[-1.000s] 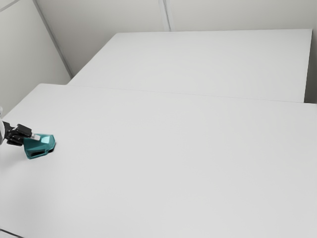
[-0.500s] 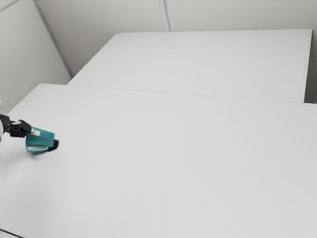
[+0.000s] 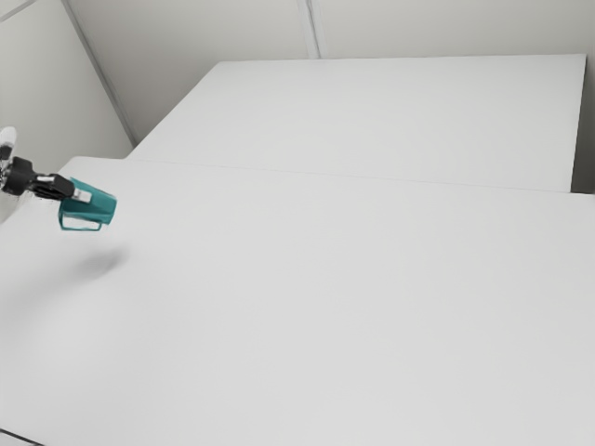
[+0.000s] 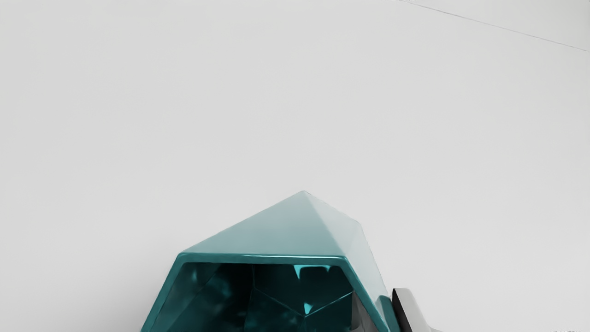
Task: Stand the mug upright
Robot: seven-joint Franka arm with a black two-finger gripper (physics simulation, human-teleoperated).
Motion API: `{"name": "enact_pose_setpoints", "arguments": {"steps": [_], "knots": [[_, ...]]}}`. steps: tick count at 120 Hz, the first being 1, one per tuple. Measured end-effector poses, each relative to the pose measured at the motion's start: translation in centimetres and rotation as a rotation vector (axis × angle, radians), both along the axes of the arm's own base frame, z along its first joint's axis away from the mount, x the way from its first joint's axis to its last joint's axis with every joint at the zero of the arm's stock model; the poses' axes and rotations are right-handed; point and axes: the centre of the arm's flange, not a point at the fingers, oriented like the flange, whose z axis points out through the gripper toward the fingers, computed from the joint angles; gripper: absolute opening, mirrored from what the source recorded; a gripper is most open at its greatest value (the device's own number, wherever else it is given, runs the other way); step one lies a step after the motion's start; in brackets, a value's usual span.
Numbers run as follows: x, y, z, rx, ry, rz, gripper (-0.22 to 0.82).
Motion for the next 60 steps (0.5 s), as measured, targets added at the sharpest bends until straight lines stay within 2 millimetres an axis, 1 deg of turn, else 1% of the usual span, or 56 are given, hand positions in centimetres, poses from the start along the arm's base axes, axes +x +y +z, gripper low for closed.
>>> {"name": "enact_pose_setpoints", "arguments": {"steps": [10, 22, 35, 47, 53, 60], "knots": [[2.2, -3.5, 1.7, 0.068, 0.009, -0.08, -0.17], [4.6, -7.6, 2.7, 0.15, 0.042, -0.17, -0.17], [6.8, -12.9, 4.1, 0.26, 0.087, -0.273, -0.17], [7.7, -18.0, 5.8, 0.367, 0.131, -0.357, -0.17], [8.0, -20.7, 5.8, 0.411, 0.162, -0.396, -0.17], [7.8, -23.5, 5.4, 0.449, 0.201, -0.43, -0.17]]}}
